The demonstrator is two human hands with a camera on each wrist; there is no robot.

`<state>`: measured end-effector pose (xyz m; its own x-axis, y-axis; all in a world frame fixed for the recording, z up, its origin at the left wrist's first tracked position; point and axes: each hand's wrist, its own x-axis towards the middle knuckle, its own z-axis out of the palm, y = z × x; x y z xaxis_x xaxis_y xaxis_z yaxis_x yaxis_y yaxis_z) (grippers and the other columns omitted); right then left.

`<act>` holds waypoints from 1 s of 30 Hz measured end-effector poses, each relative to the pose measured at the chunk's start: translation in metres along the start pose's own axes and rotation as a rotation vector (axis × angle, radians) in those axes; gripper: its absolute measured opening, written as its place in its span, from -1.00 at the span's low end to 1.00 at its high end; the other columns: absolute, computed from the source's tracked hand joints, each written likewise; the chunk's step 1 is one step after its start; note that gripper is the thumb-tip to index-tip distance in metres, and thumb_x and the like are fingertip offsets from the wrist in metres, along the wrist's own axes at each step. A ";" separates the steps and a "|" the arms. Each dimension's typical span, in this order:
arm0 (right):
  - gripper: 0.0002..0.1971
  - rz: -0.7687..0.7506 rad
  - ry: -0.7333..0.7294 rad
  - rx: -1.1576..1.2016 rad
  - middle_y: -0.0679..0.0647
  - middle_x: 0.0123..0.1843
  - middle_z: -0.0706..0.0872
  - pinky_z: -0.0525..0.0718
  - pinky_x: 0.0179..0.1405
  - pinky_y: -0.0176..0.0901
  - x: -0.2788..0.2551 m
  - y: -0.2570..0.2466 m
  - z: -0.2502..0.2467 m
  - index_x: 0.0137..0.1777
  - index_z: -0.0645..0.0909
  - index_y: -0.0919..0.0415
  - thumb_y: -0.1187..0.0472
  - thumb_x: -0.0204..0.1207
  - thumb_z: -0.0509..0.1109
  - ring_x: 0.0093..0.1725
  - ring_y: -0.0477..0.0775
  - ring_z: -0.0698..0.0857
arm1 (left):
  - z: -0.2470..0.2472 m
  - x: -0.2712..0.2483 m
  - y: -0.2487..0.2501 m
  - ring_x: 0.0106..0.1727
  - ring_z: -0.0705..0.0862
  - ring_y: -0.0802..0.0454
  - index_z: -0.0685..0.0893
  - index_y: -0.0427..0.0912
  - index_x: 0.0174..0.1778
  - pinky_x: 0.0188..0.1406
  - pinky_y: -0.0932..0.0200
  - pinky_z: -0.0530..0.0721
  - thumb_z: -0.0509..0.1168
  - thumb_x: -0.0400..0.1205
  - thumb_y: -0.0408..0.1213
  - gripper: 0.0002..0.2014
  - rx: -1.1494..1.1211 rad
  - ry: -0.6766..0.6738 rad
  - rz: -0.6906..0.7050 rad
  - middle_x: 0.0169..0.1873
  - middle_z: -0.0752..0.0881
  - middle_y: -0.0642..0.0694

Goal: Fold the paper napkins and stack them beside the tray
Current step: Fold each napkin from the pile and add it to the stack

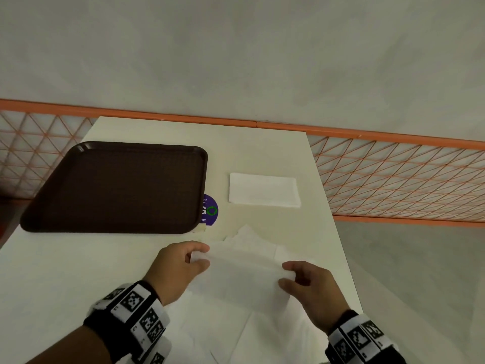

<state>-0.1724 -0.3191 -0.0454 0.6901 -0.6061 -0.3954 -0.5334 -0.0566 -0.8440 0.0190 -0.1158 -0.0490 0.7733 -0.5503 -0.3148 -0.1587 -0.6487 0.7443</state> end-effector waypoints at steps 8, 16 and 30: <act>-0.87 -0.172 -0.134 -0.276 -0.38 0.06 0.68 0.48 0.09 -0.55 -0.024 -0.003 -0.026 -0.28 0.72 -0.11 0.13 0.38 0.61 0.08 -0.33 0.66 | -0.017 -0.027 0.010 0.24 0.47 0.48 0.76 0.09 -0.19 0.22 0.34 0.44 0.49 0.51 -0.14 -0.96 0.038 -0.152 0.151 0.19 0.50 0.44; -0.91 0.033 -0.019 -0.056 0.06 -0.28 0.79 0.74 -0.15 0.14 0.012 0.019 -0.013 -0.22 0.69 0.11 0.22 0.51 0.49 -0.26 0.08 0.72 | 0.014 -0.003 0.003 -0.16 0.74 0.10 0.75 -0.04 -0.11 -0.09 0.13 0.70 0.36 0.63 -0.17 -0.91 -0.024 -0.152 0.044 -0.23 0.79 0.02; -0.46 -0.638 -0.070 -1.154 0.04 0.44 0.63 0.57 0.36 0.31 0.020 0.054 0.055 0.39 0.62 0.12 -0.05 0.71 -0.09 0.43 0.13 0.61 | 0.089 -0.001 -0.029 0.30 0.69 -0.06 0.73 -0.09 0.25 0.17 -0.10 0.70 -0.23 0.77 -0.09 -0.43 0.780 -0.095 0.608 0.26 0.72 -0.05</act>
<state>-0.1601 -0.2906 -0.1193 0.9791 -0.1810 -0.0932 -0.1908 -0.9754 -0.1104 -0.0322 -0.1435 -0.1224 0.3795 -0.9218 -0.0796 -0.8976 -0.3877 0.2096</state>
